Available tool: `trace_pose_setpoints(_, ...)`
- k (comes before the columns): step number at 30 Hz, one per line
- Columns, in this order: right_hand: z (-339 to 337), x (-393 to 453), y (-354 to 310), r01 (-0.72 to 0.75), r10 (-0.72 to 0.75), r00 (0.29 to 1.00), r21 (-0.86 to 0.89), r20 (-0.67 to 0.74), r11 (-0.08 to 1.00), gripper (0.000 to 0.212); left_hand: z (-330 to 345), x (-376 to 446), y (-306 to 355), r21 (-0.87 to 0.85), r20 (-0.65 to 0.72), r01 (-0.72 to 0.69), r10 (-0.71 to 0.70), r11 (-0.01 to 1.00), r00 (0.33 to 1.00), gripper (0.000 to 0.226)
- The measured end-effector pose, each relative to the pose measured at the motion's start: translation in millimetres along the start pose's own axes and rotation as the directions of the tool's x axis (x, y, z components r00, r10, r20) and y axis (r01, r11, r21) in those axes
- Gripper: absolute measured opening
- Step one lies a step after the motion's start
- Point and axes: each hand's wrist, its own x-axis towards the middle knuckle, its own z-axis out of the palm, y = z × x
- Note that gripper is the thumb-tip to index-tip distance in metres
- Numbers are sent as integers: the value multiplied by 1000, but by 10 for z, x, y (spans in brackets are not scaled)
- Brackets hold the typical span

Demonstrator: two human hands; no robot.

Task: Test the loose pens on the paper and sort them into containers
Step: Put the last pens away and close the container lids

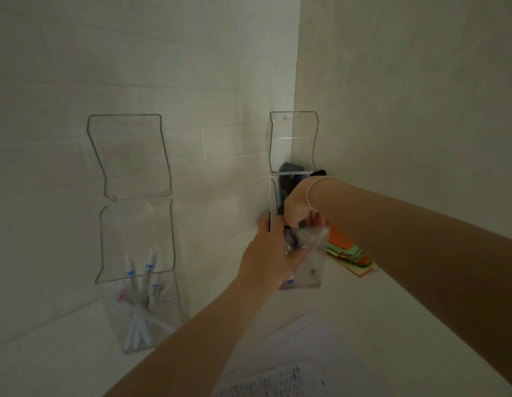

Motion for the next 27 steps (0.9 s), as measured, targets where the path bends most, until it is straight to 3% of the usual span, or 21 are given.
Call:
trace_pose_setpoints(2, -10, 126, 13, -33, 18, 979, 74, 201, 997, 33, 24, 19, -33, 18, -8, -3, 3, 1000, 1000, 71)
trace_pose_setpoints(4, -32, 224, 96, -86, -40, 921, 303, 387, 949, 24, 22, 34, -61, 55, -36, -23, 25, 998, 999, 66)
trace_pose_setpoints(6, -20, 295, 231, -111, -141, 919, 585, 368, 804, 19, 5, 48, -79, 97, -52, -45, 50, 994, 997, 60)
trace_pose_setpoints(8, 24, 351, 362, -103, -225, 939, 837, 260, 538, 16, -10, 65, -106, 121, -45, -63, 68, 991, 997, 55)
trace_pose_setpoints(10, 80, 398, 450, -106, -315, 929, 956, 193, 274, 18, -21, 78, -134, 89, -42, -83, 87, 993, 995, 58)
trace_pose_setpoints(12, 151, 402, 495, -106, -409, 900, 986, 150, 130, 25, -34, 88, -155, 15, -33, -106, 106, 994, 994, 62)
trace_pose_setpoints(14, 200, 415, 528, -71, -434, 889, 981, 145, 181, 40, -37, 96, -155, -28, -28, -121, 120, 992, 992, 63)
trace_pose_setpoints(20, 297, 533, 284, 61, -167, 983, 713, 80, 698, 40, 3, 102, -122, 4, -42, -116, 116, 993, 992, 65)
trace_pose_setpoints(22, 330, 569, 248, 101, -129, 992, 668, -7, 737, 36, 1, 91, -119, 25, -56, -114, 115, 993, 992, 64)
trace_pose_setpoints(24, 343, 568, 260, 125, -87, 992, 686, -89, 717, 24, -4, 70, -105, 52, -59, -132, 135, 990, 989, 64)
trace_pose_setpoints(27, 349, 586, 284, 123, -30, 989, 714, -142, 689, 23, -10, 33, -73, 80, -45, -143, 147, 987, 988, 64)
